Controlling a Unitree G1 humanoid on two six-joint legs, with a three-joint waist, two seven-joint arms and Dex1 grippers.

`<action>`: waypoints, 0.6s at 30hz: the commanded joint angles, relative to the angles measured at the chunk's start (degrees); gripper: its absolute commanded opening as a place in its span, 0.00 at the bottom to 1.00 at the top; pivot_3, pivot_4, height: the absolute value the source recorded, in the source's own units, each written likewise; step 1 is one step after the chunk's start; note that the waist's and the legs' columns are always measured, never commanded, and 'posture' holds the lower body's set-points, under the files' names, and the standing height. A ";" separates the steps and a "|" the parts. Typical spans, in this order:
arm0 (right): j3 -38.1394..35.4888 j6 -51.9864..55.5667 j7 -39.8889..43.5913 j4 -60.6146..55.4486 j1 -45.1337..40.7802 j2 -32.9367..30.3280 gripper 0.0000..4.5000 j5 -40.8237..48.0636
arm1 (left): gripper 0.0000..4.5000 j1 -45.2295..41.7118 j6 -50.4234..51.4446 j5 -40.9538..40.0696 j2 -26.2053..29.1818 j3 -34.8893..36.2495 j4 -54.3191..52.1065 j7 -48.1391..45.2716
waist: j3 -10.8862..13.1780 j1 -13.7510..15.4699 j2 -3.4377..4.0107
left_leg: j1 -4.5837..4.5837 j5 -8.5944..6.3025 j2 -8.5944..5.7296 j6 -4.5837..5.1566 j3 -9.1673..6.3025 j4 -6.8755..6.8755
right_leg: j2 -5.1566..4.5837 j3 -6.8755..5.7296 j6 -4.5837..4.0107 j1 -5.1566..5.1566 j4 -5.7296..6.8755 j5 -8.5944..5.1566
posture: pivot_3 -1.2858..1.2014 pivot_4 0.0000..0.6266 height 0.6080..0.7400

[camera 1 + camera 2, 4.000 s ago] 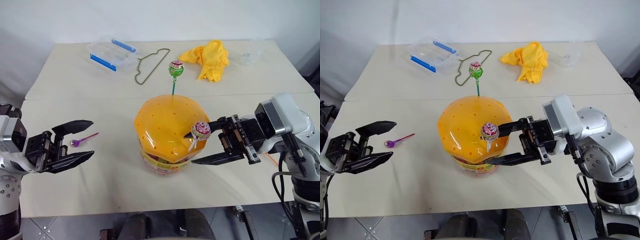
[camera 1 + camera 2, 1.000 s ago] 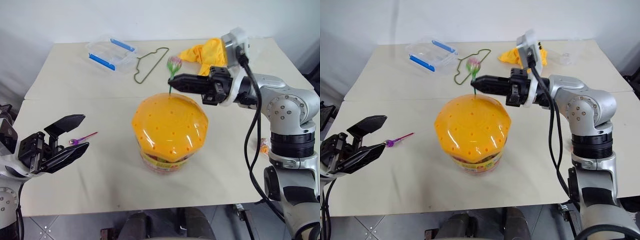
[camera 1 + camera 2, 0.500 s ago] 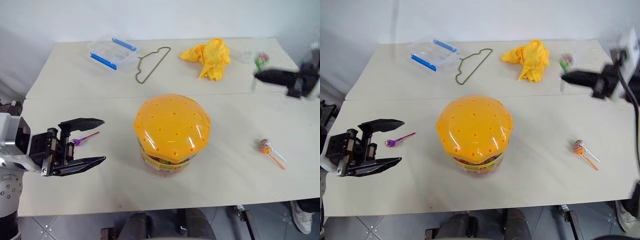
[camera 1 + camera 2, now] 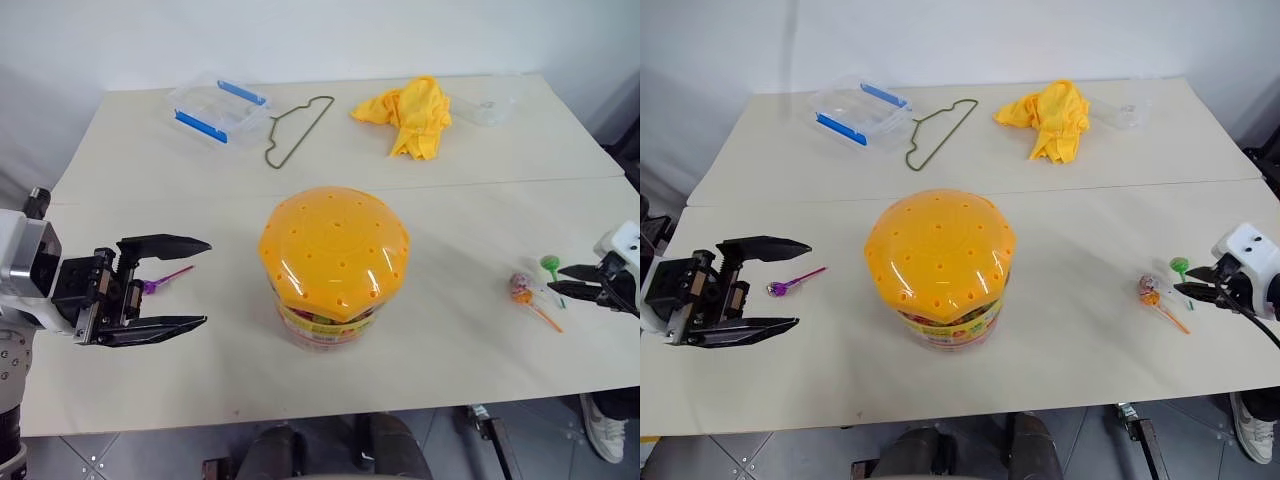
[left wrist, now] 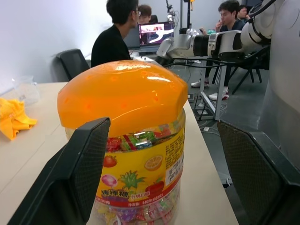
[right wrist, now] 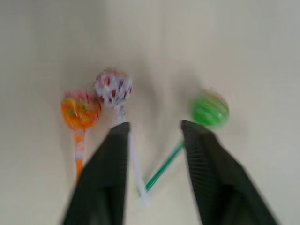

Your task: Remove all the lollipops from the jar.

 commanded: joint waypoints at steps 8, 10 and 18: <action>-13.87 -4.86 11.76 -17.40 0.45 9.42 1.00 20.17 | 0.86 4.38 -3.46 10.57 1.12 4.47 11.57 4.68 | 0.01 0.09 0.01 | 0.01 0.00 0.01 0.00 -0.05 0.01 | 0.03 -0.04 0.00 0.03 0.01 0.00 | 0.52 0.24 1.00; -13.55 -4.13 10.55 -27.18 3.31 12.11 1.00 22.89 | 0.86 6.03 -5.19 13.06 0.82 5.48 14.40 5.42 | 0.00 0.13 0.01 | -0.01 -0.02 0.02 -0.04 -0.10 -0.02 | 0.00 -0.03 -0.01 0.01 0.01 0.00 | 0.52 0.24 1.00; -14.18 -8.61 8.23 -36.89 9.50 18.15 1.00 22.94 | 0.86 7.74 -11.84 16.93 -1.36 7.20 19.84 5.99 | -0.04 1.39 -0.12 | -0.08 -0.07 -0.03 -0.03 -0.33 0.10 | -0.10 -0.01 0.02 0.11 -0.12 0.04 | 0.52 0.24 1.00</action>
